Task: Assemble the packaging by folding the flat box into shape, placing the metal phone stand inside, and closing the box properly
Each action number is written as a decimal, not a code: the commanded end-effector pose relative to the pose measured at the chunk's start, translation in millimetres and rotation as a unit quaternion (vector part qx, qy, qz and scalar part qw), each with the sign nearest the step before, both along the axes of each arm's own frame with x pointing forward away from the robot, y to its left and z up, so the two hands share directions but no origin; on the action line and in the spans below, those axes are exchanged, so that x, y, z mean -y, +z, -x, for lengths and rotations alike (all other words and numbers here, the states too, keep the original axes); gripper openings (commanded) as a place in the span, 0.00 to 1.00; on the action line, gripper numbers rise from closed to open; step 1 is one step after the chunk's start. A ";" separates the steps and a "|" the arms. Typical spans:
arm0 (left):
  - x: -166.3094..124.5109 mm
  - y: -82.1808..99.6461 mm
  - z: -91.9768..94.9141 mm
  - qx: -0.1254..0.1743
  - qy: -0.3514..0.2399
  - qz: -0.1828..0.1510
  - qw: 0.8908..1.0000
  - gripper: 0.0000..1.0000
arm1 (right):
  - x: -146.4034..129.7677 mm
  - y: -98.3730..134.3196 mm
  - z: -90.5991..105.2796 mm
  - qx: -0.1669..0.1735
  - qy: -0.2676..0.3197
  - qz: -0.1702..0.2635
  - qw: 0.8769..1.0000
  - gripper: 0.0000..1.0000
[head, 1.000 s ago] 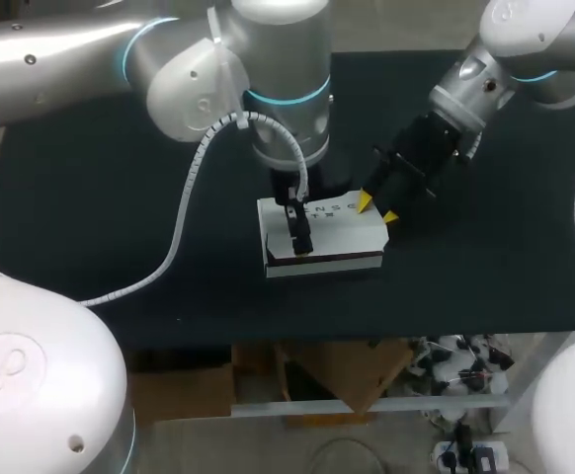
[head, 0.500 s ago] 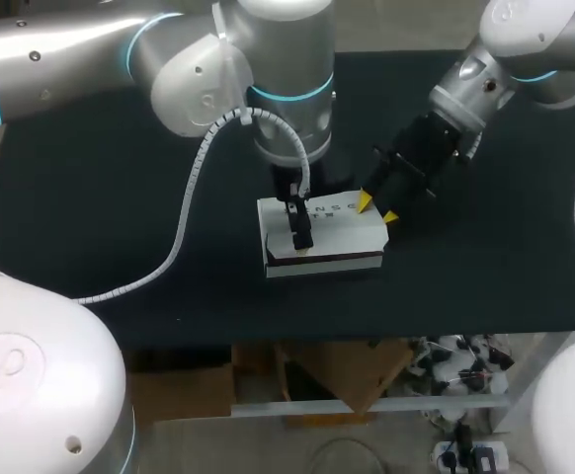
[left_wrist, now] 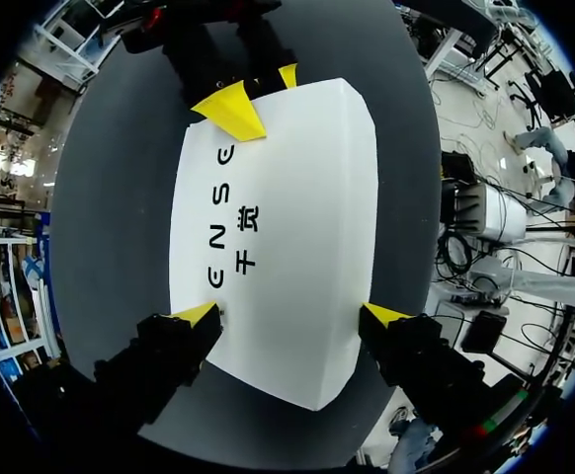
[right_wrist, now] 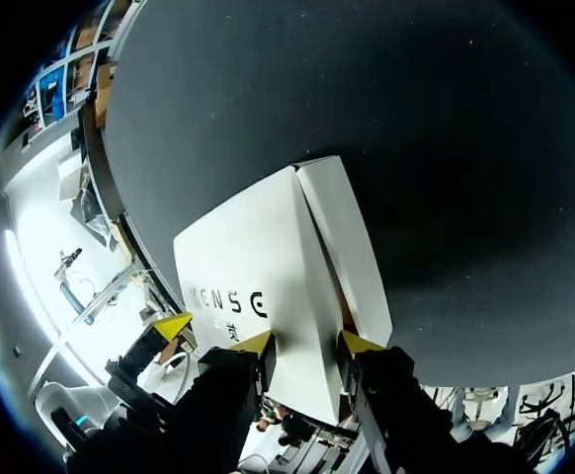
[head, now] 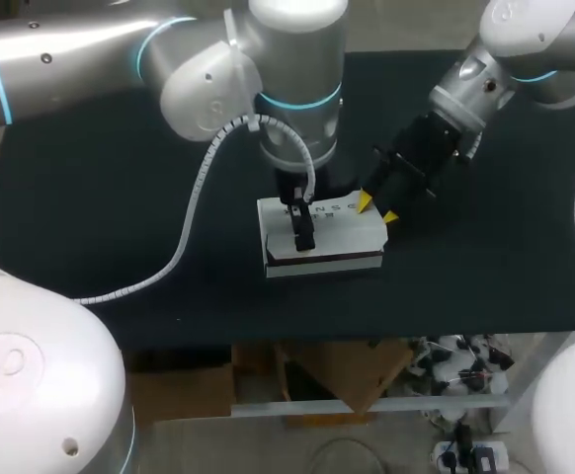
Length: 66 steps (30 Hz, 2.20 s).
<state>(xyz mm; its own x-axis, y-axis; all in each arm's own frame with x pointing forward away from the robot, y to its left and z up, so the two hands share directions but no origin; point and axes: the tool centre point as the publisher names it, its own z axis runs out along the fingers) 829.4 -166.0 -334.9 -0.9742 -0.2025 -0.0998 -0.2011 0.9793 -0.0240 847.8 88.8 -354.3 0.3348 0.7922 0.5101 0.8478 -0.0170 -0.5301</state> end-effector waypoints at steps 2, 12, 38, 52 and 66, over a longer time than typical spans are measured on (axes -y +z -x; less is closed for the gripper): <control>3.5 -2.0 -0.9 0.011 0.002 -0.009 1.000 0.94 | -0.5 -1.2 -0.8 -0.001 0.000 0.000 1.000 0.43; 3.4 -7.1 -5.8 0.039 -0.004 -0.010 0.999 0.94 | -0.5 -1.2 -0.8 -0.001 0.000 0.000 1.000 0.43; 4.0 -11.9 -6.5 0.098 0.011 -0.020 0.995 0.50 | -0.5 -1.2 -0.8 -0.001 0.000 0.000 1.000 0.44; 5.5 -14.8 -5.2 0.110 0.003 -0.028 0.993 0.44 | -0.5 -1.2 -0.8 -0.001 0.000 0.000 1.000 0.44; 7.9 -17.2 -3.9 0.116 -0.006 -0.036 0.993 0.43 | 0.0 -1.2 -0.7 -0.001 0.000 -0.001 1.000 0.44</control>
<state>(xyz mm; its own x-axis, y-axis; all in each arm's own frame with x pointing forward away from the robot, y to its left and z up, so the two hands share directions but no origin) 835.2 -169.4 -348.8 -0.9273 -0.1747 -0.3311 -0.1836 0.9830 -0.0044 848.2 88.1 -355.4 0.3355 0.7919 0.5102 0.8476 -0.0173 -0.5304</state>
